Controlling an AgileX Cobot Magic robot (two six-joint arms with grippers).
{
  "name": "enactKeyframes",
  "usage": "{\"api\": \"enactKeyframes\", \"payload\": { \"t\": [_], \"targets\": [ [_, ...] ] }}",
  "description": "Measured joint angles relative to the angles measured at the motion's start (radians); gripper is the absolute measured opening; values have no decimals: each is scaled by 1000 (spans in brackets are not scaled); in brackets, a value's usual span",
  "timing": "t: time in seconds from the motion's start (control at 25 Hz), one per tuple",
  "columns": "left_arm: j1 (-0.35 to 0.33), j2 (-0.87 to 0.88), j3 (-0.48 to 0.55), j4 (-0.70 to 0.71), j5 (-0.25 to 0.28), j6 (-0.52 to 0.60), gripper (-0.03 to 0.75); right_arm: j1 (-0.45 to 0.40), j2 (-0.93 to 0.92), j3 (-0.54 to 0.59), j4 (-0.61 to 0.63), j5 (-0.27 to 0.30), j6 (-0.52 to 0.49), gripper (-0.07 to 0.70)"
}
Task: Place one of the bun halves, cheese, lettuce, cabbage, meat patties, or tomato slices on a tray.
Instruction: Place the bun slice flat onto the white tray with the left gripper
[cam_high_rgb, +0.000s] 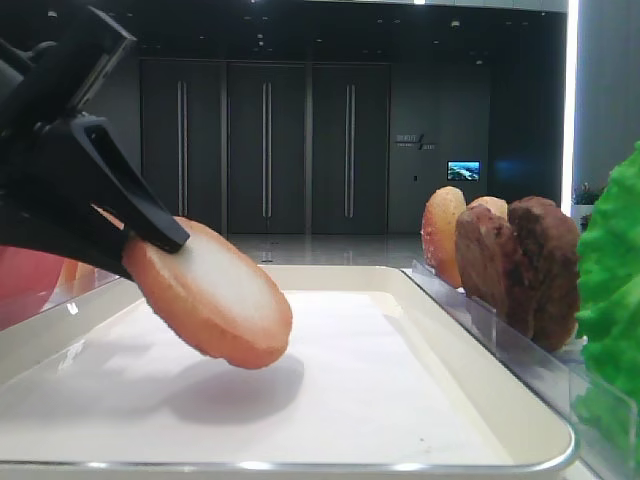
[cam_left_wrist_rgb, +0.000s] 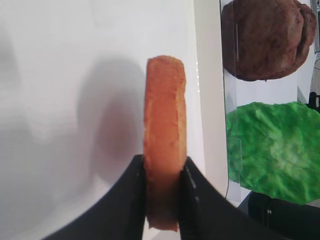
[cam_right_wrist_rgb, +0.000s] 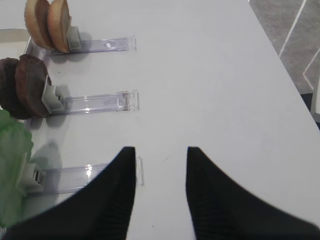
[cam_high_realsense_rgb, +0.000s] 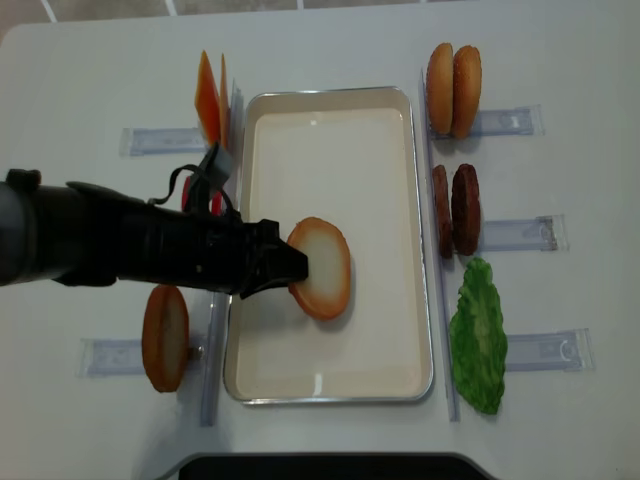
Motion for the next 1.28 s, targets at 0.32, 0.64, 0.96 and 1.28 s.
{"api": "enactKeyframes", "payload": {
  "t": [0.32,0.64,0.96,1.28],
  "targets": [
    [0,0,0,-4,-11,2,132,0,0,0,0,0,0,241],
    [0,0,0,-46,16,50,132,0,0,0,0,0,0,241],
    [0,72,0,-100,55,103,132,0,0,0,0,0,0,241],
    [0,122,-1,-127,90,133,132,0,0,0,0,0,0,241]
  ]
}}
